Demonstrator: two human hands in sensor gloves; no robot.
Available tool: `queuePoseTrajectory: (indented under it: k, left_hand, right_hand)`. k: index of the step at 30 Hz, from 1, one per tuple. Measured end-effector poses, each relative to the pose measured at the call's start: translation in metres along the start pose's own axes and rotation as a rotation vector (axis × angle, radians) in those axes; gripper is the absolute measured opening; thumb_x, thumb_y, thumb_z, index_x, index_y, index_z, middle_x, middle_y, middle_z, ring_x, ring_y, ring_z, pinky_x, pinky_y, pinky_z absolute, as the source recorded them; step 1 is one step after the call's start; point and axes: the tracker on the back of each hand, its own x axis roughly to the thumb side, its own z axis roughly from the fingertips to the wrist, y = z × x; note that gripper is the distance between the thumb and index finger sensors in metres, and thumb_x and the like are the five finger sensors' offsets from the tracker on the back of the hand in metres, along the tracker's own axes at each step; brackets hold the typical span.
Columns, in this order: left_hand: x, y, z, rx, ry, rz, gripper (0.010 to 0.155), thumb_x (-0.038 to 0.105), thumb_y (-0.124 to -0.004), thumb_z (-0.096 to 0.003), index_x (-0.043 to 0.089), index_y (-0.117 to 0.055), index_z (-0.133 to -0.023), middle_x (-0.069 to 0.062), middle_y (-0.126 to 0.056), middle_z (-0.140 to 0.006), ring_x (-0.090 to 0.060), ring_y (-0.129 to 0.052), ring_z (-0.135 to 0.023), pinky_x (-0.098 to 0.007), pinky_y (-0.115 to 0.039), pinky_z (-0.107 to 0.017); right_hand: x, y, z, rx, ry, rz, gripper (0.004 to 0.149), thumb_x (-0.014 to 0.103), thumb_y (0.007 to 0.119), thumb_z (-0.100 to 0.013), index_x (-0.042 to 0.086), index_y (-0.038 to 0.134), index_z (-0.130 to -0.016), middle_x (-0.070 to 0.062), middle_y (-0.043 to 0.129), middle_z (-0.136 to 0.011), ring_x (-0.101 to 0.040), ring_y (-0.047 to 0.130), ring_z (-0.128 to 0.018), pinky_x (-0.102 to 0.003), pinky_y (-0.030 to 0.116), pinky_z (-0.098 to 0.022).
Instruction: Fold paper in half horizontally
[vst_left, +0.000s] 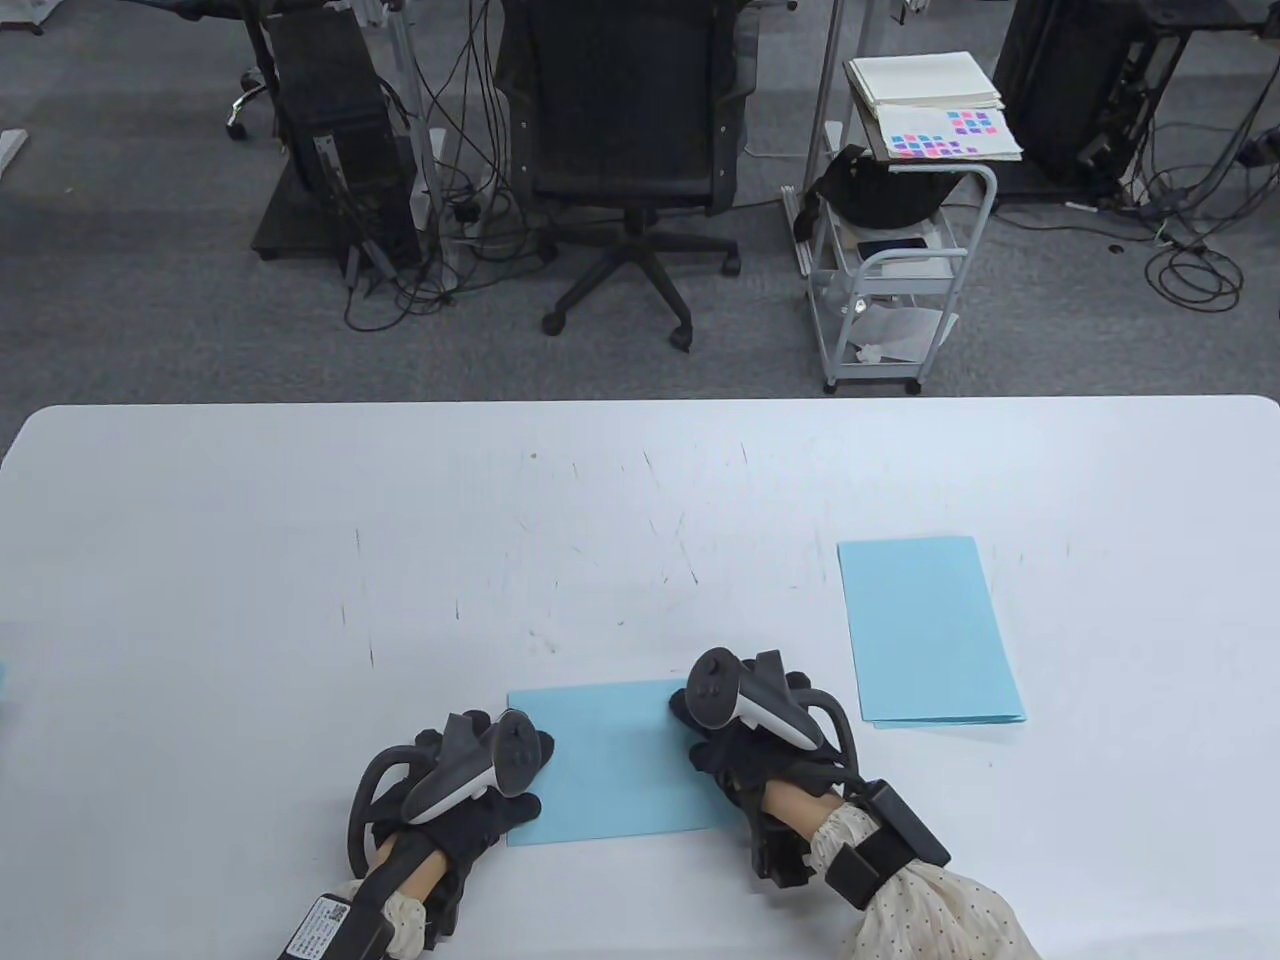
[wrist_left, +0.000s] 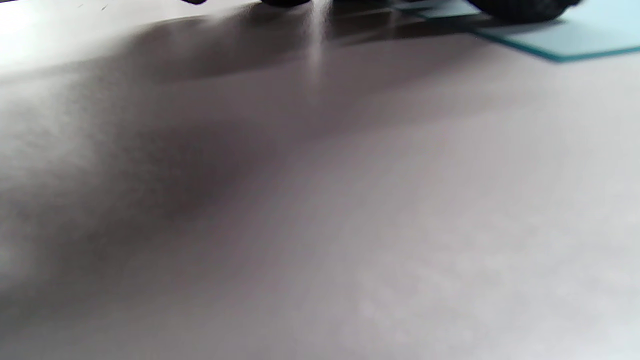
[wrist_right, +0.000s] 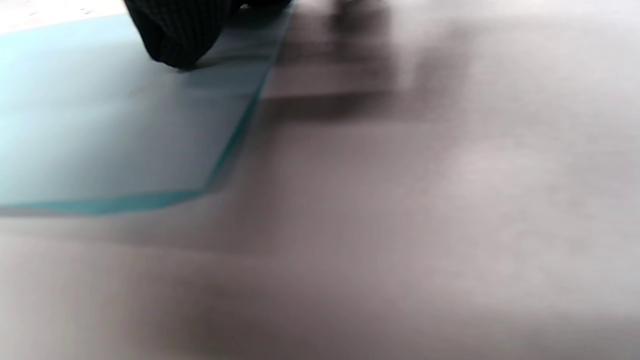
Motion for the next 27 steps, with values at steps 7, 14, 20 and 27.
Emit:
queuePoseTrajectory:
  k: [7,14,20,27]
  left_hand:
    - [0.0,0.0,0.0,0.0,0.0,0.0,0.065,0.059,-0.067,-0.0361,0.063,-0.041,-0.096,0.03,-0.032,-0.114,-0.011,-0.038,-0.115,-0.05,-0.043,-0.087]
    - [-0.001,0.0,-0.001,-0.003,-0.011,0.003,0.065,0.059,-0.067,-0.0362,0.062,-0.041,-0.096,0.031,-0.032,-0.114,-0.012,-0.038,-0.115,-0.051,-0.043,-0.087]
    - [-0.001,0.001,-0.001,-0.01,-0.016,0.006,0.065,0.059,-0.067,-0.0364,0.063,-0.041,-0.096,0.031,-0.031,-0.114,-0.012,-0.037,-0.115,-0.051,-0.042,-0.088]
    - [-0.001,0.002,-0.001,-0.01,-0.014,-0.01,0.065,0.059,-0.068,-0.0363,0.063,-0.041,-0.096,0.031,-0.033,-0.115,-0.013,-0.039,-0.116,-0.051,-0.043,-0.088]
  right_hand:
    - [-0.011,-0.002,-0.001,0.001,0.024,-0.031,0.062,0.039,0.072,-0.049,0.043,0.042,-0.104,0.019,0.032,-0.116,-0.031,0.012,-0.108,-0.065,0.009,-0.072]
    - [-0.015,-0.008,0.018,-0.036,-0.022,-0.052,0.065,0.039,0.072,-0.049,0.042,0.04,-0.105,0.015,0.028,-0.118,-0.03,0.009,-0.108,-0.065,0.009,-0.072]
    - [-0.017,0.008,0.042,-0.031,-0.114,-0.051,0.065,0.041,0.071,-0.049,0.043,0.04,-0.105,0.016,0.025,-0.118,-0.03,0.008,-0.108,-0.065,0.01,-0.072]
    - [-0.018,0.028,0.042,0.011,-0.132,-0.018,0.064,0.042,0.07,-0.048,0.044,0.039,-0.105,0.017,0.023,-0.118,-0.029,0.006,-0.108,-0.065,0.009,-0.072]
